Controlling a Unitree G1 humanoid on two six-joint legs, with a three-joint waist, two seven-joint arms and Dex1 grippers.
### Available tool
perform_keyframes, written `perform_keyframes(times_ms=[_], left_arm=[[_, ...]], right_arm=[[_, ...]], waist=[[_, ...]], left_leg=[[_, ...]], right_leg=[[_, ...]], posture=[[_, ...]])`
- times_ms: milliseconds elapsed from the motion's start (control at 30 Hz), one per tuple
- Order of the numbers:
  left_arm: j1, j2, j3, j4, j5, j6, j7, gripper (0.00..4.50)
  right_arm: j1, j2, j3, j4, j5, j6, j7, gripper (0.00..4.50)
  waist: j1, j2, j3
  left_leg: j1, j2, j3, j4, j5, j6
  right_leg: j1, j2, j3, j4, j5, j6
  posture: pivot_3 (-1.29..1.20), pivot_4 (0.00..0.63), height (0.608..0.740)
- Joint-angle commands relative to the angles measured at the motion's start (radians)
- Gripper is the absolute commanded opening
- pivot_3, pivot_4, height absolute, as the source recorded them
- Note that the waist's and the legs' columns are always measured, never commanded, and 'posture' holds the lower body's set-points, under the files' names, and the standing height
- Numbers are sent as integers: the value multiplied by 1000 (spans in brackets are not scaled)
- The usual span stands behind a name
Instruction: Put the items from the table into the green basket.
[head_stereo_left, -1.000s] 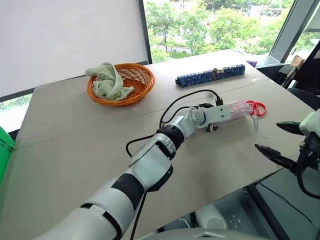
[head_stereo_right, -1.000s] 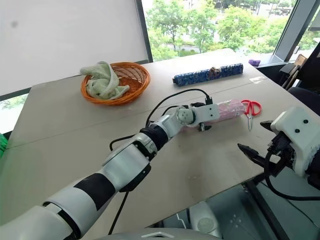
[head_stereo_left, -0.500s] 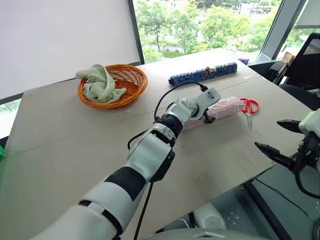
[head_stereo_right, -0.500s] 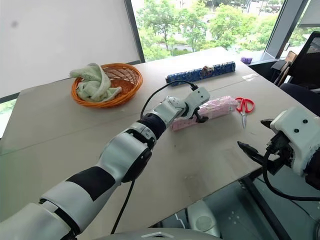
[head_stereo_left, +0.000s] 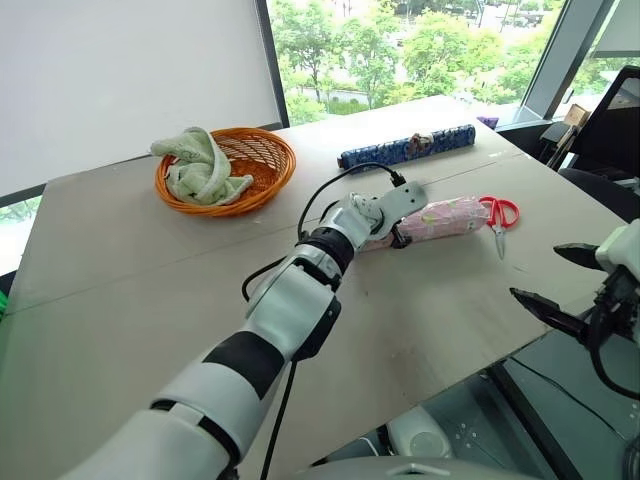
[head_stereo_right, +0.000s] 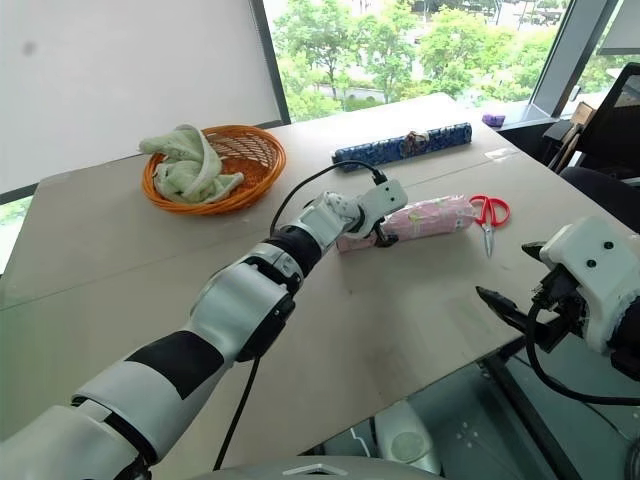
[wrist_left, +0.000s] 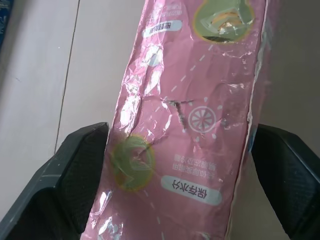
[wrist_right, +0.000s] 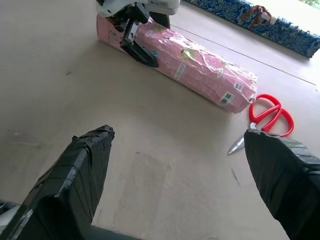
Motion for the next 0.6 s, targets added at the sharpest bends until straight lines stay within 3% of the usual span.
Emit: perform_keyframes(times_ms=[33,233,267,333,533,567,600], left_arm=[[-1,1,10,10,1,-9,-19,4464],[14,-3,9,16,13,-38,-31,4464],[19,-3,10,17,13,-40,-37,3944],[29,3,11,16,14,-45,-36,3309],[36,45,46,-9,-19,-80,-82,448],[34,59,61,-23,-36,-81,-118,51],[32,72,73,-38,-51,-82,-152,51]], right_arm=[[-36,-14,-1,27,12,-21,-26,4500],[-93,-49,47,87,8,-12,-49,4500],[-103,-53,56,92,11,-15,-52,4500],[-118,-56,71,97,18,-16,-59,4500],[-133,-51,108,97,21,-26,-70,4500],[-134,-51,117,101,16,-32,-69,4500],[-136,-52,124,106,9,-40,-67,4500]], waist=[[0,0,0],[3,1,0],[3,1,0],[4,1,-1],[4,2,-1],[2,2,-2],[1,2,-2]], left_leg=[[0,0,0,0,0,0],[0,0,0,0,0,0],[0,0,0,0,0,0],[0,-1,0,0,0,1],[1,-1,0,0,2,4],[2,-1,0,0,2,4],[2,-1,0,0,2,3]], right_leg=[[0,0,0,0,0,0],[0,-1,0,0,0,1],[0,-1,0,0,0,1],[0,-1,0,0,0,1],[1,-1,1,0,1,2],[2,-1,1,0,1,2],[3,-1,1,0,1,2]], posture=[[-396,13,740],[-390,6,740],[-390,6,740],[-385,4,740],[-375,0,740],[-365,0,740],[-360,0,740]])
